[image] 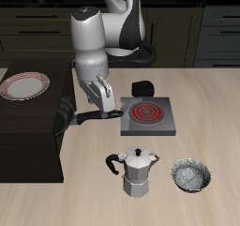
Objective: Place the frypan on the stove
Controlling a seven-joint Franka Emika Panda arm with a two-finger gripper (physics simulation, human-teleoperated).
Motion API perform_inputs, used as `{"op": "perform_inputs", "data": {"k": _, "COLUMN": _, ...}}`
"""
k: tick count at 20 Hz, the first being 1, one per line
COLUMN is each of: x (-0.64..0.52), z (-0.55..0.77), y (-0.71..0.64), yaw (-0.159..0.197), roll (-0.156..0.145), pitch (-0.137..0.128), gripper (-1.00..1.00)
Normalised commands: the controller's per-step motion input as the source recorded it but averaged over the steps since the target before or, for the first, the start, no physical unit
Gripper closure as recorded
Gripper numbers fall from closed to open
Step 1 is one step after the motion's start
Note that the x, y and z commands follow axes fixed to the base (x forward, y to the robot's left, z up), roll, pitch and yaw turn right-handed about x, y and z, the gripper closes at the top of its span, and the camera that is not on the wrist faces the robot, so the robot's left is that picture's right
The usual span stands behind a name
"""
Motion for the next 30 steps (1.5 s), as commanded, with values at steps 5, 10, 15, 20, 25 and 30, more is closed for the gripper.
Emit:
{"op": "perform_inputs", "data": {"k": 5, "x": 0.03, "z": -0.15, "y": -0.15, "yaw": -0.033, "roll": -0.013, "pitch": -0.023, "gripper": -1.0}}
{"op": "perform_inputs", "data": {"k": 10, "x": 0.03, "z": -0.25, "y": -0.16, "yaw": -0.055, "roll": -0.028, "pitch": 0.035, "gripper": -1.0}}
{"op": "perform_inputs", "data": {"k": 15, "x": -0.05, "z": -0.31, "y": -0.18, "yaw": -0.063, "roll": -0.023, "pitch": 0.047, "gripper": -1.0}}
{"op": "perform_inputs", "data": {"k": 20, "x": -0.06, "z": -0.23, "y": -0.07, "yaw": -0.065, "roll": 0.04, "pitch": 0.045, "gripper": -1.0}}
{"op": "perform_inputs", "data": {"k": 25, "x": -0.21, "z": 0.03, "y": -0.04, "yaw": -0.048, "roll": 0.029, "pitch": -0.012, "gripper": 1.0}}
{"op": "perform_inputs", "data": {"k": 30, "x": -0.18, "z": 0.25, "y": -0.09, "yaw": 0.002, "roll": -0.006, "pitch": -0.047, "gripper": 1.0}}
